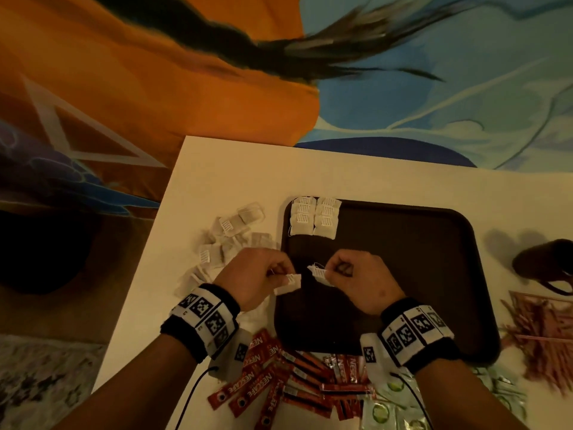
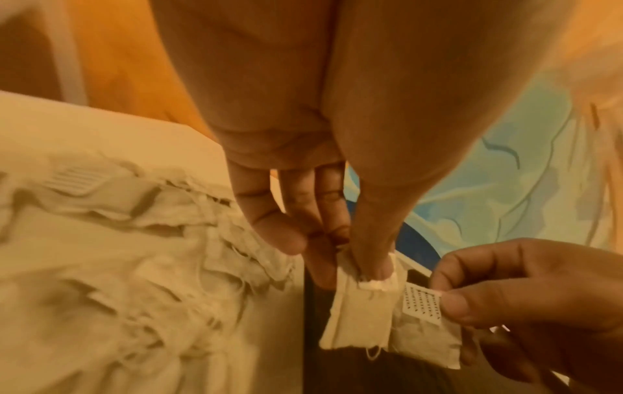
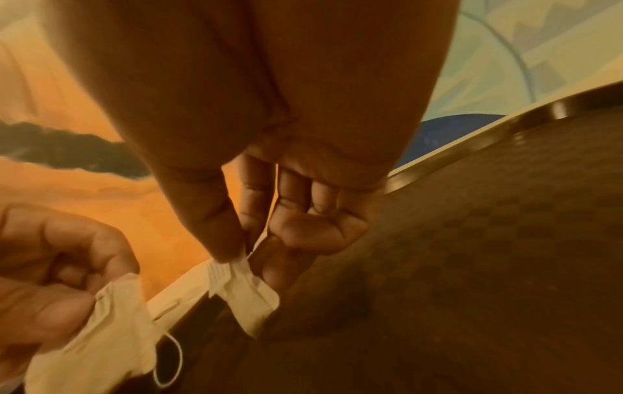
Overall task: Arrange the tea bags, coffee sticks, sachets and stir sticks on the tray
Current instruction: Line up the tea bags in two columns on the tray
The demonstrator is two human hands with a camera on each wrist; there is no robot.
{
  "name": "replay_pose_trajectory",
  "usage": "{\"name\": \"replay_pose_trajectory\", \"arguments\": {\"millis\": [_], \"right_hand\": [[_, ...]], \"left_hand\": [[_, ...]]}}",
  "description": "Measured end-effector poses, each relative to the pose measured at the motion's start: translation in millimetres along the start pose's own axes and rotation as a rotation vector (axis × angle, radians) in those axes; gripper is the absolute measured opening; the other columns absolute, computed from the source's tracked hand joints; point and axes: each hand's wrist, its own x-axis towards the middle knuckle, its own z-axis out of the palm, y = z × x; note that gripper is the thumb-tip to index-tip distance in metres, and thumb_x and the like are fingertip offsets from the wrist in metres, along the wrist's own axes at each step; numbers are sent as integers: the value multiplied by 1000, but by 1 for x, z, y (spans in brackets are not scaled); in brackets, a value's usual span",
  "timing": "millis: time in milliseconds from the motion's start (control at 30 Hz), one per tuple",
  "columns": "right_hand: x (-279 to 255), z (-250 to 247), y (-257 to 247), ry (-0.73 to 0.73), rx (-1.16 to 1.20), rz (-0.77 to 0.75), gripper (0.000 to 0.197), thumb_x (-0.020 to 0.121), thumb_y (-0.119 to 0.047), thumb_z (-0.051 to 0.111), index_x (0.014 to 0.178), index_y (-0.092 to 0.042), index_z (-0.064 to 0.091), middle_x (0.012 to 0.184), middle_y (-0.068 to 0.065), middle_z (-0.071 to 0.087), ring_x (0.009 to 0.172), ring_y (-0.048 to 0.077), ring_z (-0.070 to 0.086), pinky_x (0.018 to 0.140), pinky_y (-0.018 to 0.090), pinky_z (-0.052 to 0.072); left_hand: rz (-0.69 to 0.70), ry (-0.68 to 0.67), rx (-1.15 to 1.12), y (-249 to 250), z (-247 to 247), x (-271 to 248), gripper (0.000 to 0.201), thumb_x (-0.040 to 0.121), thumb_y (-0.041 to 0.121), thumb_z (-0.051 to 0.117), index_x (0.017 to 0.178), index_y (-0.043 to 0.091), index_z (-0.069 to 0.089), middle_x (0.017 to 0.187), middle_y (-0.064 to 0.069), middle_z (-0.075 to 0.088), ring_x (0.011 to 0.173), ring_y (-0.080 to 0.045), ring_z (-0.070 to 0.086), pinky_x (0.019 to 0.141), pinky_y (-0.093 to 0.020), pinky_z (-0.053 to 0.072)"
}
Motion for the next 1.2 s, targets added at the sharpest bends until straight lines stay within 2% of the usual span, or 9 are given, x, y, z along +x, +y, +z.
{"name": "replay_pose_trajectory", "arguments": {"millis": [167, 300, 400, 567, 667, 800, 967, 1067, 1200], "right_hand": [[20, -8, 18, 25, -46, 110, 16, 95, -26, 71, 87, -37, 64, 99, -11, 67, 93, 7, 64, 83, 28, 56], [38, -14, 18, 139, -12, 134, 6, 94, -26, 71, 91, -30, 70, 96, -7, 71, 88, 8, 66, 80, 27, 57], [52, -16, 15, 192, -19, 126, 3, 94, -27, 71, 92, -26, 73, 90, -8, 72, 84, 9, 67, 81, 30, 59], [68, -18, 10, 207, -12, 130, 4, 94, -28, 72, 91, -25, 73, 87, -9, 70, 80, 6, 65, 64, 16, 47], [74, -17, 9, 217, 17, 152, 4, 93, -29, 73, 90, -26, 74, 88, -8, 71, 81, 7, 67, 69, 21, 52], [80, -18, 11, 245, 24, 182, 3, 92, -30, 74, 91, -27, 74, 89, -8, 71, 80, 6, 65, 66, 19, 50], [82, -17, 10, 259, 26, 220, 5, 92, -34, 72, 94, -30, 71, 92, -7, 70, 85, 11, 67, 75, 30, 58], [80, -16, 9, 290, -29, 227, 14, 92, -38, 72, 102, -30, 67, 99, -6, 69, 88, 13, 67, 80, 36, 60], [72, -16, 8, 294, -99, 237, 27, 89, -39, 75, 108, -27, 62, 105, -4, 64, 92, 17, 65, 80, 38, 59]], "left_hand": [[-8, -37, 45, 10, 14, 34, 11, 91, 20, 75, 100, 26, 74, 87, 13, 73, 80, -1, 67, 79, -29, 57], [-45, 42, 65, 12, 13, 60, 16, 90, 19, 76, 102, 25, 68, 89, 10, 72, 82, -8, 67, 80, -34, 58], [-27, 104, 130, 13, 8, 77, 13, 90, 21, 76, 95, 27, 65, 89, 8, 70, 83, -13, 67, 76, -34, 58], [-11, 129, 116, 14, 1, 95, 11, 88, 13, 75, 91, 23, 71, 84, 8, 70, 80, -12, 66, 79, -36, 59], [-12, 148, 94, 13, 1, 99, 12, 88, 11, 75, 90, 22, 72, 86, 7, 70, 81, -12, 66, 80, -35, 58], [4, 188, 80, 12, 2, 103, 10, 88, 8, 74, 92, 17, 72, 90, 3, 69, 84, -14, 64, 81, -37, 57], [16, 239, 119, 11, 4, 106, 15, 88, 10, 73, 101, 16, 70, 101, -1, 61, 86, -18, 61, 82, -37, 56], [23, 278, 150, 11, 6, 103, 27, 89, 15, 74, 113, 21, 64, 114, 0, 52, 86, -19, 58, 79, -33, 53], [65, 269, 221, 9, 11, 92, 24, 88, 14, 74, 109, 22, 66, 116, 1, 52, 88, -17, 56, 74, -29, 48]]}}
